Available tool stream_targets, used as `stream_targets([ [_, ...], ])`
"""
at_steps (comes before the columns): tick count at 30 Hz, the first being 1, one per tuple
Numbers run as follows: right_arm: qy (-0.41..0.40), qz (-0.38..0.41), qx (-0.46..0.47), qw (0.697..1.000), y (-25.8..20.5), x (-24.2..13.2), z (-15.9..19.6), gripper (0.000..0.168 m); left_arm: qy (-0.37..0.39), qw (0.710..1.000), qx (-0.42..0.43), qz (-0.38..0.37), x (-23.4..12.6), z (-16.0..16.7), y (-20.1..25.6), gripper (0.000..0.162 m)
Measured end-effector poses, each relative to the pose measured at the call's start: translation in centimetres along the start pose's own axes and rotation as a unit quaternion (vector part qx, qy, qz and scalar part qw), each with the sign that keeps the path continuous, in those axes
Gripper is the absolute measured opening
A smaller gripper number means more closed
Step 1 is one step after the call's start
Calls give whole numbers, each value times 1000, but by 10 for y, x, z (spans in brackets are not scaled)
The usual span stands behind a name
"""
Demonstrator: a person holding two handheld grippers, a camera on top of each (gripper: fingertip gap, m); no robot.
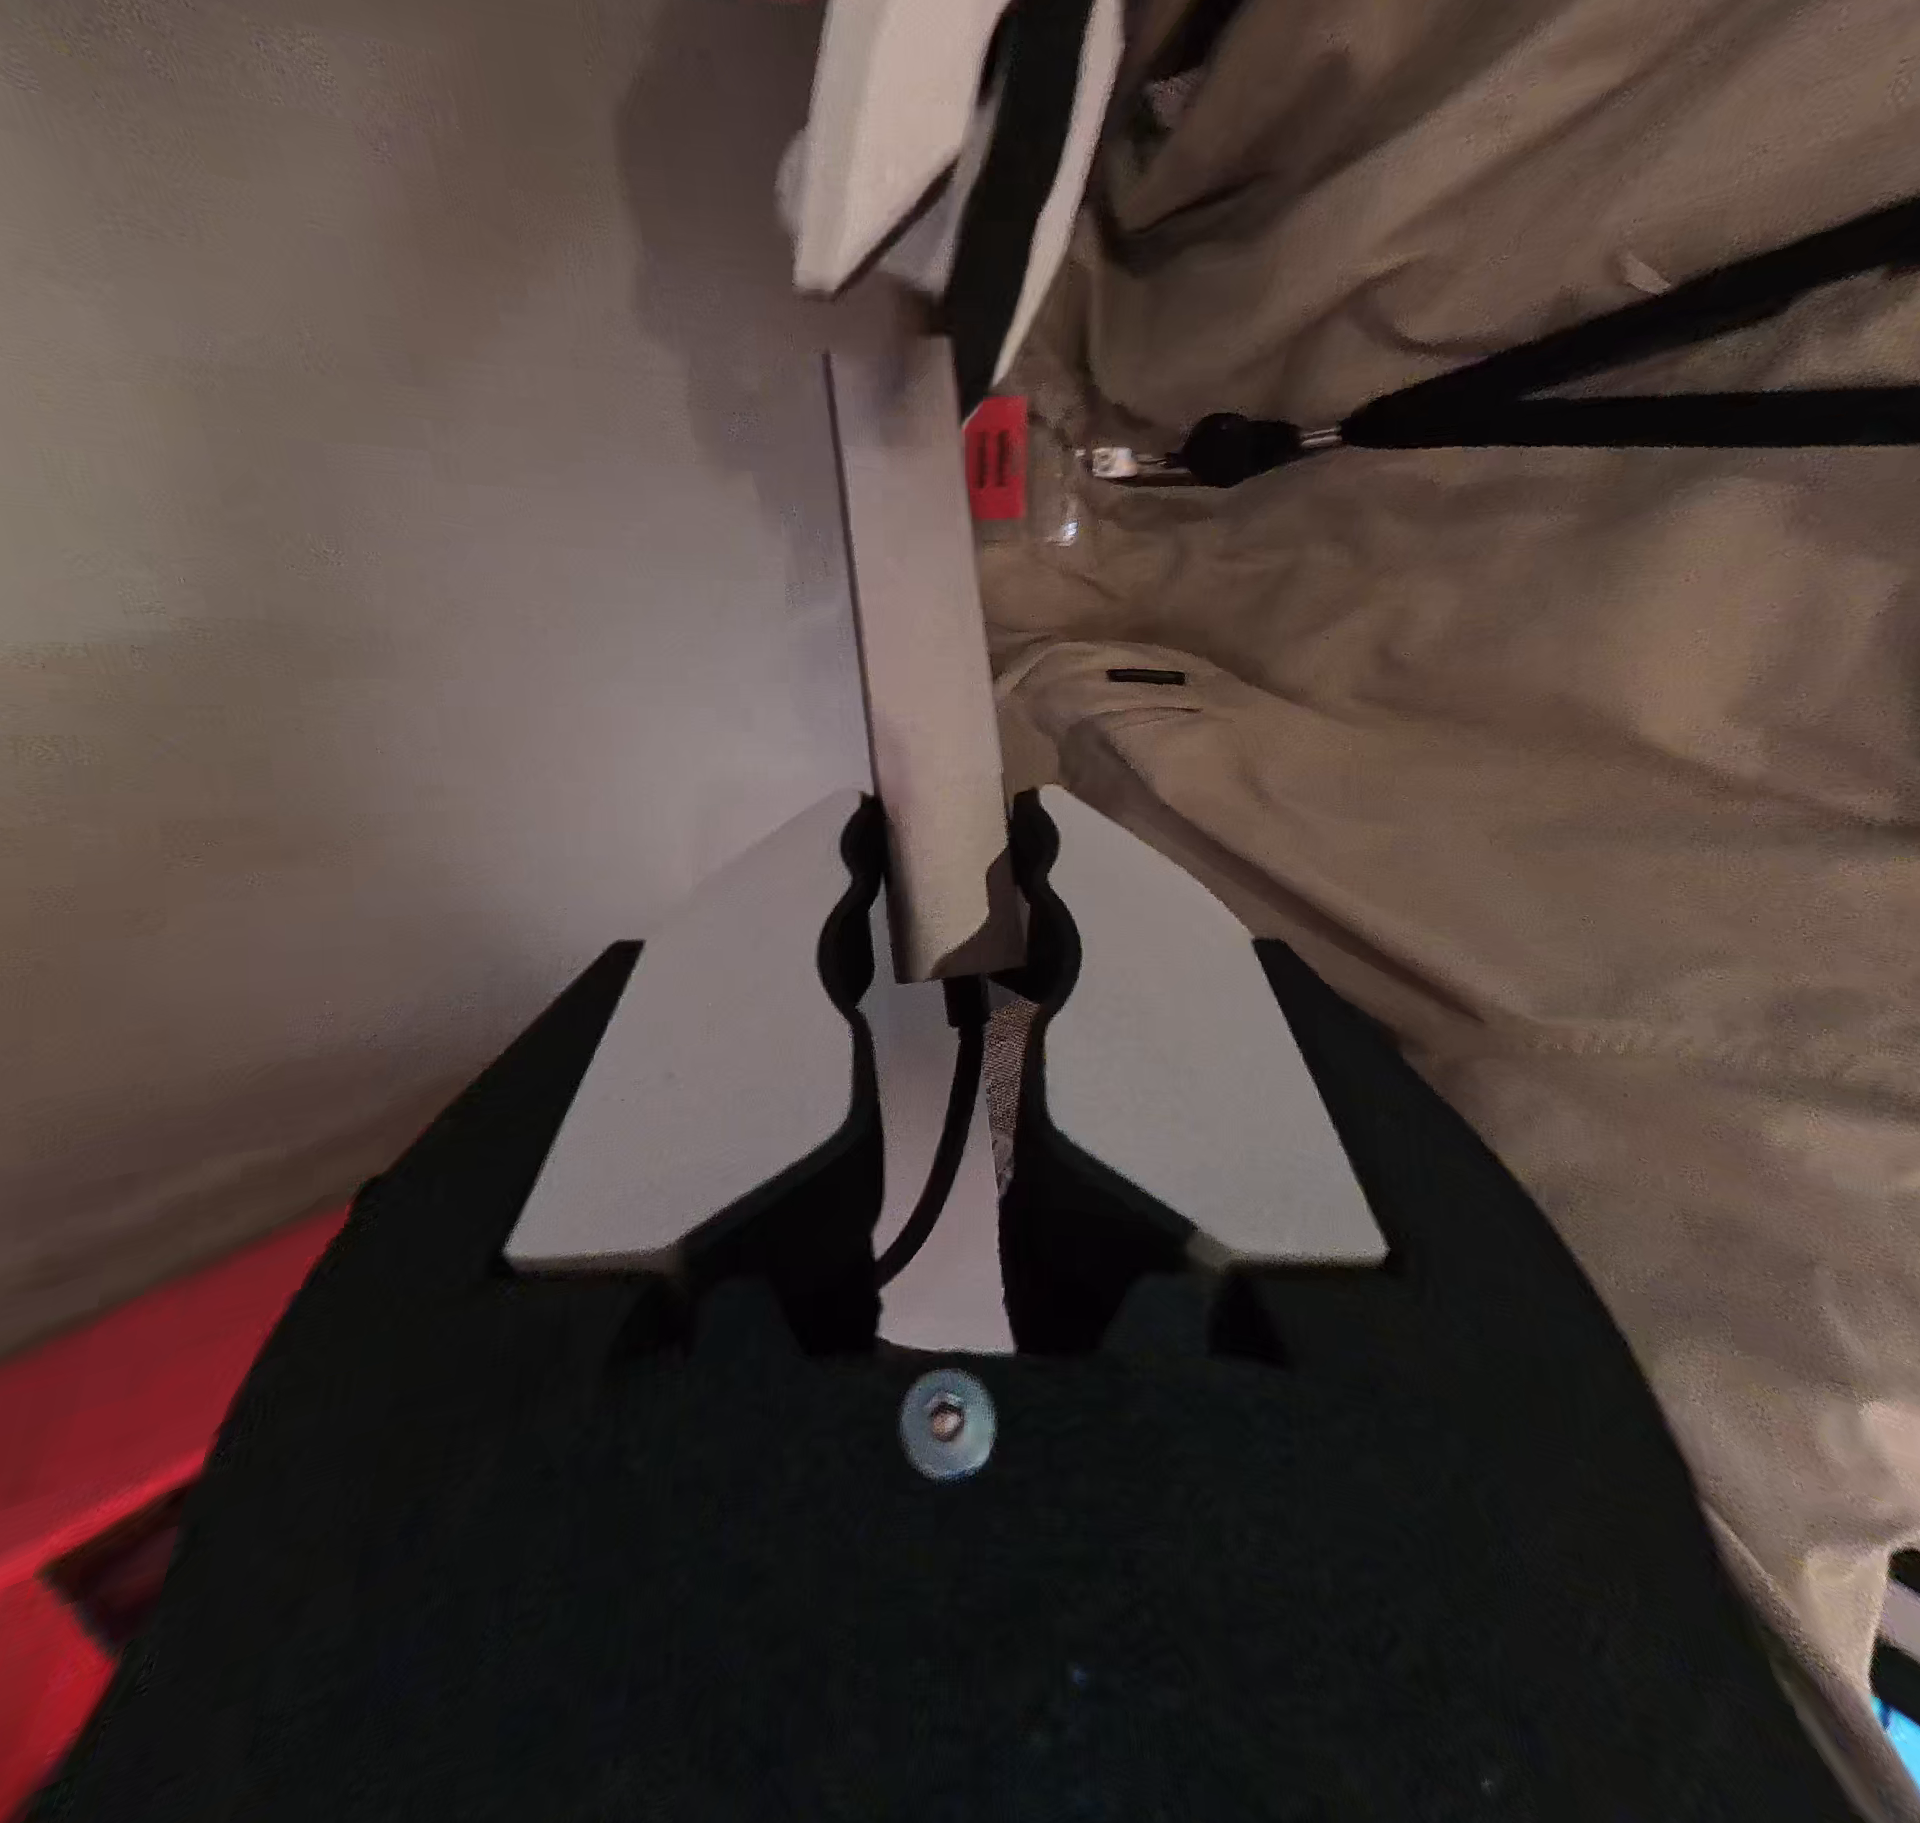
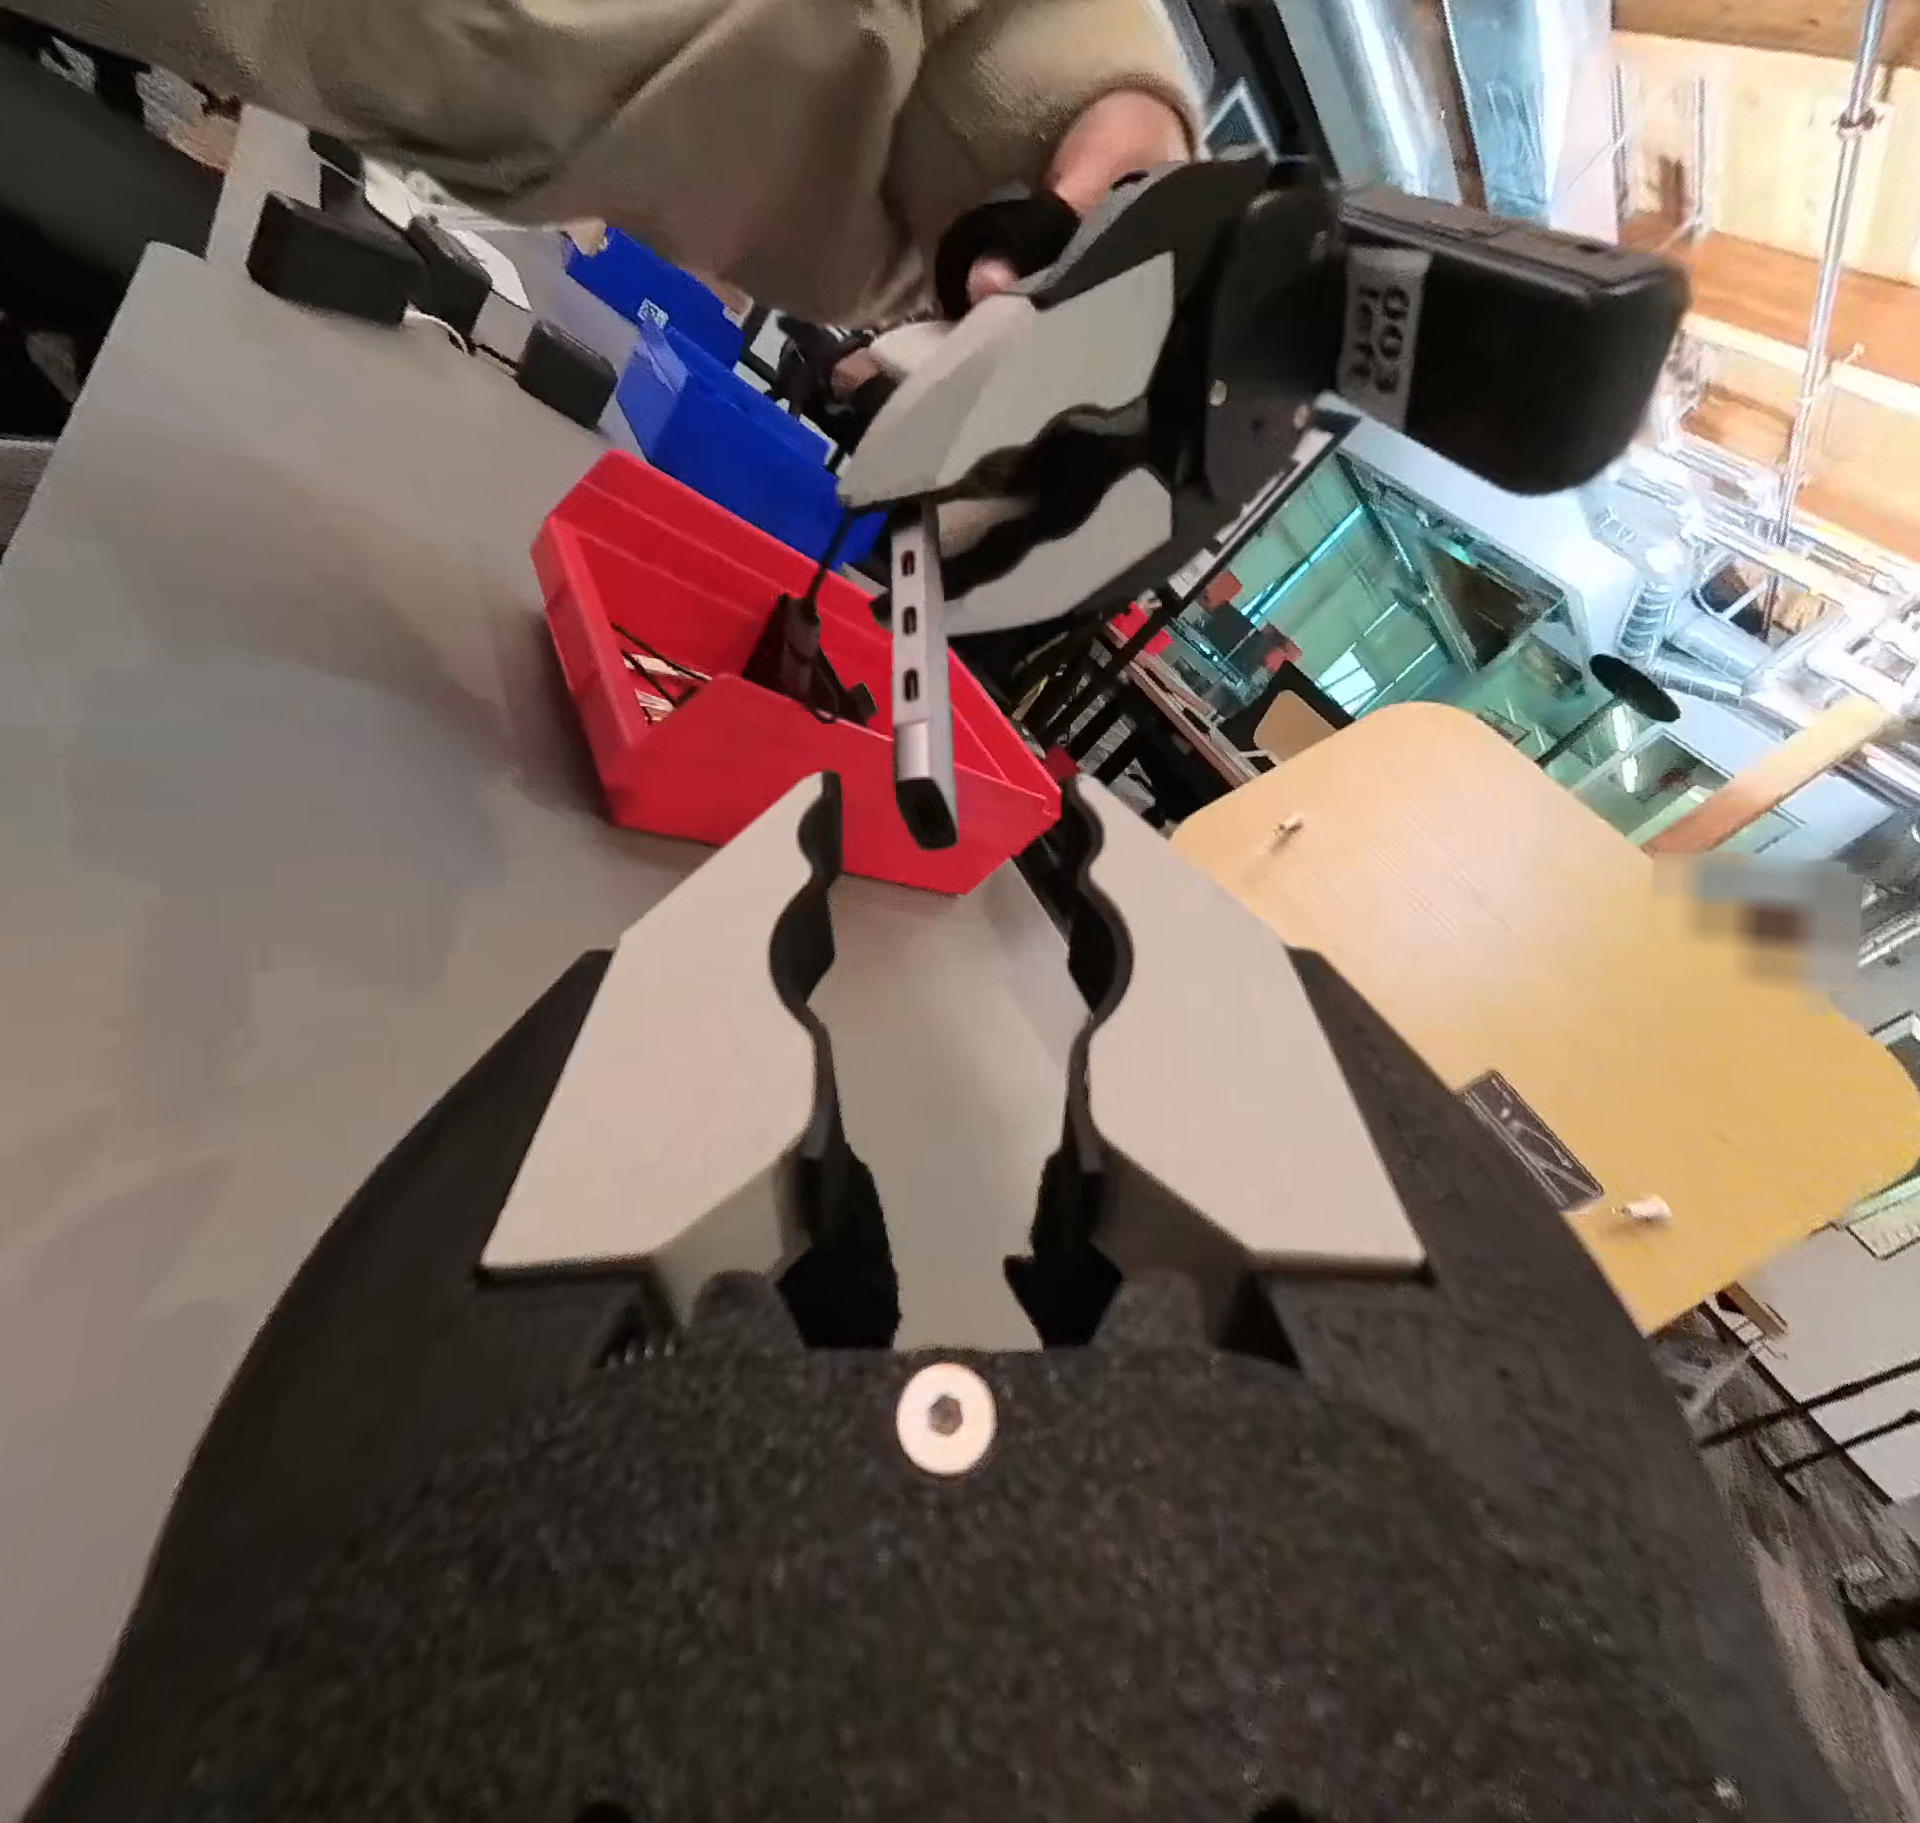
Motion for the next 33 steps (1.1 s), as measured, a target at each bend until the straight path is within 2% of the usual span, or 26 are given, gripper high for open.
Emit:
stream_targets([
  [8, 39, 3, -38, 999, -4, -6, -10, 30, 4, 993, 84, 82, 26, -38, -20, 25],
  [10, 19, 17, -63, 998, 0, -4, -5, 27, 4, 989, 107, 100, 29, -44, -23, 25],
  [13, 28, 26, -81, 996, 3, -7, -2, 9, 10, 987, 119, 106, 31, -53, -30, 24],
  [17, 29, 18, -83, 996, 9, -8, 2, 7, 17, 986, 124, 108, 29, -57, -36, 25],
  [19, 18, 32, -105, 994, 16, -4, 10, 8, 34, 991, 107, 76, 23, -56, -46, 24],
  [21, -4, 51, -148, 988, 27, 6, 21, 8, 64, 995, 82, 5, 7, -50, -61, 28],
  [23, -11, 69, -189, 979, 41, 20, 33, 8, 112, 988, 47, -97, -18, -37, -72, 43],
  [26, -25, 87, -214, 973, 67, 51, 56, 8, 216, 938, 11, -272, -48, -8, -52, 40],
  [28, -42, 86, -202, 975, 79, 72, 75, 8, 308, 881, 7, -359, -36, 14, -16, 40],
  [30, -47, 102, -207, 972, 83, 89, 93, 8, 425, 814, -29, -395, 4, 38, 18, 41],
  [32, -57, 114, -203, 971, 83, 104, 112, 8, 540, 752, -81, -371, 62, 61, 41, 41],
  [33, -62, 129, -194, 971, 81, 110, 118, 8, 572, 730, -111, -356, 92, 72, 47, 41],
])
Point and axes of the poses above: each gripper's, where its closed fingertips meet, x out along the fingers, z out of its underside, y = z × x across the jaws, the point moved 6 cm from there along -x, back along the fingers, and after that the axes turned 8 degrees about x, right-handed, at the moved point
